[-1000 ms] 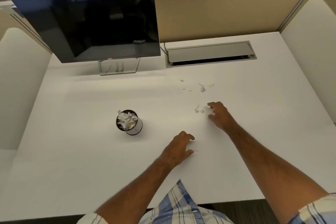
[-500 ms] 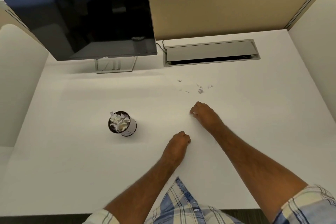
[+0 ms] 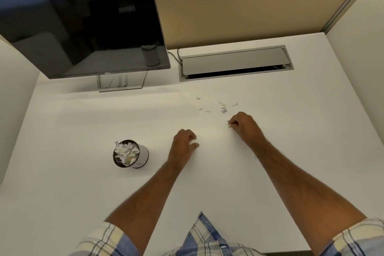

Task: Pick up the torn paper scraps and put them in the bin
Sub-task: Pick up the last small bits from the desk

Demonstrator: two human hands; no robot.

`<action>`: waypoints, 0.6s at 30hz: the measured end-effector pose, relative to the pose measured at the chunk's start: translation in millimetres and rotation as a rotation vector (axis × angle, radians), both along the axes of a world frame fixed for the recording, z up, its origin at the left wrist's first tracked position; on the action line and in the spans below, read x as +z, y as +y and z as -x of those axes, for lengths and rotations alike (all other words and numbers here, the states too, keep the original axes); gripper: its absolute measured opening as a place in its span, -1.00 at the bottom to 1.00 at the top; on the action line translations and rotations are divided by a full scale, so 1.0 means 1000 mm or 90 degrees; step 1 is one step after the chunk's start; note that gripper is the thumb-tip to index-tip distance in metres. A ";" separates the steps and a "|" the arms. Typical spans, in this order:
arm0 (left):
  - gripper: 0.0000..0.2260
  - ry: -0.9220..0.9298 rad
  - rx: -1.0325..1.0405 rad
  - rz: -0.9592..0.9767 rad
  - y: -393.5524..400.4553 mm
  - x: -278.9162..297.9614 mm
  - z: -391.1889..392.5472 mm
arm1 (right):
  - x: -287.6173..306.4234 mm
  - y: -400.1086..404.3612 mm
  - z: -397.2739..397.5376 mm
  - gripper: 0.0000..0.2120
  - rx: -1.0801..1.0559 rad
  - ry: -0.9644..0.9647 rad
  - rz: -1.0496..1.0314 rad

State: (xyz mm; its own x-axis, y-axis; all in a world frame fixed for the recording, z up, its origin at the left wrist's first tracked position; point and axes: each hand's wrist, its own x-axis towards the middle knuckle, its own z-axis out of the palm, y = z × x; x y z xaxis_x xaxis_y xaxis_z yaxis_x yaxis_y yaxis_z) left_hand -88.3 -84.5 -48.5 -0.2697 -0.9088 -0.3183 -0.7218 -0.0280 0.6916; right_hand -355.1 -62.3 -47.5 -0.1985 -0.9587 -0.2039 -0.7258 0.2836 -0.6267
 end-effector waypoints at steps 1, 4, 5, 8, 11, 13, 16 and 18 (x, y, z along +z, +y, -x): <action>-0.74 0.003 0.013 -0.005 -0.008 -0.002 0.000 | 0.001 -0.003 0.004 -0.86 -0.021 -0.001 0.007; -0.60 -0.015 0.044 -0.002 -0.031 -0.004 0.004 | 0.002 -0.011 0.015 -0.89 -0.067 0.006 0.031; -0.56 -0.019 0.046 0.000 -0.037 -0.004 0.007 | 0.002 -0.015 0.017 -0.89 -0.084 0.002 0.040; -0.47 -0.018 0.050 0.001 -0.056 -0.002 0.015 | -0.001 -0.025 0.024 -0.70 -0.131 -0.022 0.051; -0.39 -0.029 0.048 -0.008 -0.074 0.000 0.027 | -0.006 -0.035 0.029 -0.51 -0.081 -0.010 0.066; -0.36 -0.045 0.032 -0.005 -0.084 0.001 0.036 | -0.006 -0.042 0.028 -0.49 -0.024 -0.004 0.062; -0.35 -0.060 -0.010 0.005 -0.092 0.004 0.049 | -0.001 -0.050 0.020 -0.52 0.042 0.006 0.045; -0.38 -0.069 -0.042 0.018 -0.094 0.006 0.057 | 0.002 -0.053 0.012 -0.56 0.074 0.010 0.034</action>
